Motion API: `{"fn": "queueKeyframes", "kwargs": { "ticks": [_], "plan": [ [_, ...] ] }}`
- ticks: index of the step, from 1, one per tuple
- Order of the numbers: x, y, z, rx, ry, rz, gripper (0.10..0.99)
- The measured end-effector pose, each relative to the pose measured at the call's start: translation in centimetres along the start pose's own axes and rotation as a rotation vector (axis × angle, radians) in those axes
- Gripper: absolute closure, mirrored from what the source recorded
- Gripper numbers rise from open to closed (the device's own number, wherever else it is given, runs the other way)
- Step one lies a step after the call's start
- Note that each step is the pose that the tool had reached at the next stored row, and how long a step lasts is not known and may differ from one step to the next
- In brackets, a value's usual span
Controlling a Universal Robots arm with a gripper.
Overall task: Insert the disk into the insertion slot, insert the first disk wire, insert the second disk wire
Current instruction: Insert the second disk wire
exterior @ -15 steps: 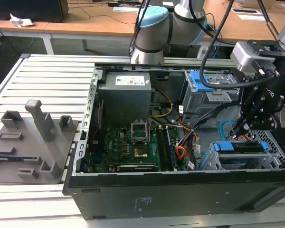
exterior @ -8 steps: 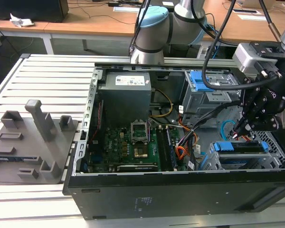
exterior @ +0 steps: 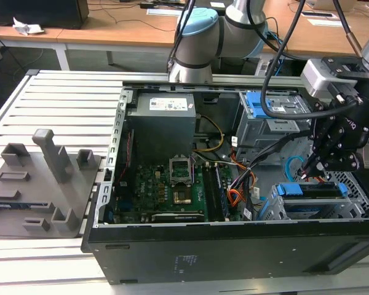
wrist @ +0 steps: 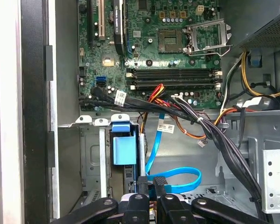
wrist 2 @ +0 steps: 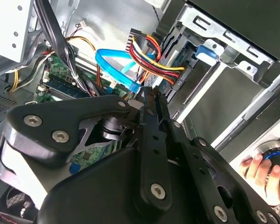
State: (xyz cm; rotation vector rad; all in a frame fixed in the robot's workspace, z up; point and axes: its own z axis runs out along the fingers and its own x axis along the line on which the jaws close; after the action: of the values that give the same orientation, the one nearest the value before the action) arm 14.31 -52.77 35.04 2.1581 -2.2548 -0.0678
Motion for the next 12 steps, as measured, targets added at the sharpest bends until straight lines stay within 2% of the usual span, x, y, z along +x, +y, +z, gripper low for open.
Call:
{"fn": "queueKeyframes", "kwargs": {
  "ticks": [5,12],
  "plan": [
    [0.07,-0.08,0.24,0.0,0.0,0.0,0.925],
    [1.14,-0.31,0.43,0.0,0.0001,0.0,0.925]
  ]
}}
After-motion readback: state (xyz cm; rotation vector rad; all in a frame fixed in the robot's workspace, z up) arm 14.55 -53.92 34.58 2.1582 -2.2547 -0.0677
